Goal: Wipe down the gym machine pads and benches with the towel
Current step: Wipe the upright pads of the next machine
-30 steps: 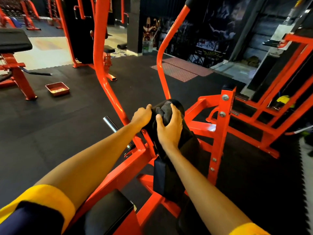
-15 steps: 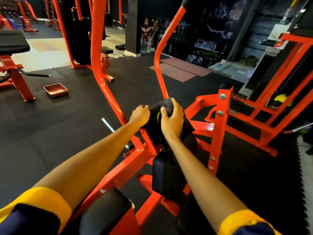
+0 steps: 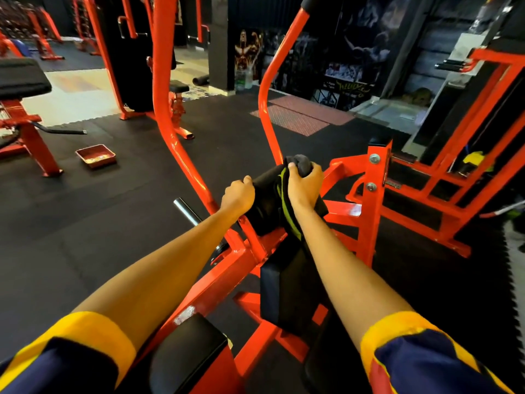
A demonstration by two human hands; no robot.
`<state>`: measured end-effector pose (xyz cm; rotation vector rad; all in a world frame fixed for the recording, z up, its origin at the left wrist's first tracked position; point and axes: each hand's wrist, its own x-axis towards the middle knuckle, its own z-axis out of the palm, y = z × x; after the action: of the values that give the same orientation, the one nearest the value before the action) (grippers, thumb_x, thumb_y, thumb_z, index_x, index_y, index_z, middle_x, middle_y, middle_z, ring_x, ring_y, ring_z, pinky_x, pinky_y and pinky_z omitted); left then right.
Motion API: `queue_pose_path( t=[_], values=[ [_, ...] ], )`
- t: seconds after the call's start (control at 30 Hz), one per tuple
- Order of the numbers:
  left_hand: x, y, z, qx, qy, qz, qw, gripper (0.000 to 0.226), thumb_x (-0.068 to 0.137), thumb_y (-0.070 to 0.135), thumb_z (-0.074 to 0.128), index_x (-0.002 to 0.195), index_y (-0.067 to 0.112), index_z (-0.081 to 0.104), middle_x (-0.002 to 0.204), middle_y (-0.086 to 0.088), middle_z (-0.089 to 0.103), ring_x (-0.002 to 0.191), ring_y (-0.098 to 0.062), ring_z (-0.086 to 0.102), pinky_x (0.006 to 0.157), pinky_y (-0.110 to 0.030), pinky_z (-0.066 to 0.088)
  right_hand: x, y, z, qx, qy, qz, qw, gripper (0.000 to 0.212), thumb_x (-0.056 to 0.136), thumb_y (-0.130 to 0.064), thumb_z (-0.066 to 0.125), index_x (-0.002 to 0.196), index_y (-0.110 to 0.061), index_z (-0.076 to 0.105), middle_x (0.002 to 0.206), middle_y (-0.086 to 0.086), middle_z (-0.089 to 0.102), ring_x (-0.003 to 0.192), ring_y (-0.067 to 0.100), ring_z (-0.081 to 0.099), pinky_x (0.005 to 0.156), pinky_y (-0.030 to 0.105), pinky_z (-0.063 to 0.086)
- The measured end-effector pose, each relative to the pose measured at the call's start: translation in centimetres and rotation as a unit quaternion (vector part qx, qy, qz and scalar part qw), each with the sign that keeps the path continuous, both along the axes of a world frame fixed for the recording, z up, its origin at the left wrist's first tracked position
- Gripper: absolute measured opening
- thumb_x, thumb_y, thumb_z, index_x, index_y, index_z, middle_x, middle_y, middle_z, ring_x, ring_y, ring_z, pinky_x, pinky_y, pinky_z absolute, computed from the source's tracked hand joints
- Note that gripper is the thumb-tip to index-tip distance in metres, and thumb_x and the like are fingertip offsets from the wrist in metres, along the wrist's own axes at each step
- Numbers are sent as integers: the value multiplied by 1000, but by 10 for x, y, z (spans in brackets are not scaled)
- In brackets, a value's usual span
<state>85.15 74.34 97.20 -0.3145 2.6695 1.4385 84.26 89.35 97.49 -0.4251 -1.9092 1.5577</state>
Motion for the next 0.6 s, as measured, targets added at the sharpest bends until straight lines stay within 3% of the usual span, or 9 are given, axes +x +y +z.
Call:
queue_pose_path(
  t=[0.17, 0.27, 0.43, 0.6],
  values=[
    [-4, 2, 0, 3, 1, 8, 1000, 58, 109, 42, 27, 142, 1, 51, 145, -26, 52, 134, -42, 49, 110, -44, 38, 63, -48, -27, 165, 65, 75, 981, 55, 91, -30, 68, 140, -9, 54, 145, 10, 55, 140, 23, 45, 120, 33, 31],
    [-2, 0, 0, 6, 6, 0, 1000, 58, 110, 41, 26, 141, 0, 52, 144, -27, 53, 134, -42, 49, 111, -44, 38, 65, -41, -37, 225, 83, 89, 967, 57, 92, -35, 67, 142, -10, 51, 147, 10, 54, 142, 25, 43, 121, 36, 31],
    [4, -1, 1, -2, 12, -16, 1000, 58, 109, 39, 22, 143, 0, 49, 144, -25, 52, 132, -41, 50, 112, -46, 38, 5, 1, -17, 180, 19, 25, 983, 42, 89, -28, 67, 128, -14, 61, 133, 8, 60, 127, 32, 55, 111, 48, 41],
    [5, 2, 3, -2, 25, -20, 999, 53, 109, 32, 22, 139, 0, 52, 143, -25, 53, 132, -42, 49, 113, -47, 37, -13, 9, -8, 82, -87, -16, 993, 51, 92, -46, 63, 140, -30, 54, 144, 7, 52, 133, 34, 51, 110, 49, 42]
  ],
)
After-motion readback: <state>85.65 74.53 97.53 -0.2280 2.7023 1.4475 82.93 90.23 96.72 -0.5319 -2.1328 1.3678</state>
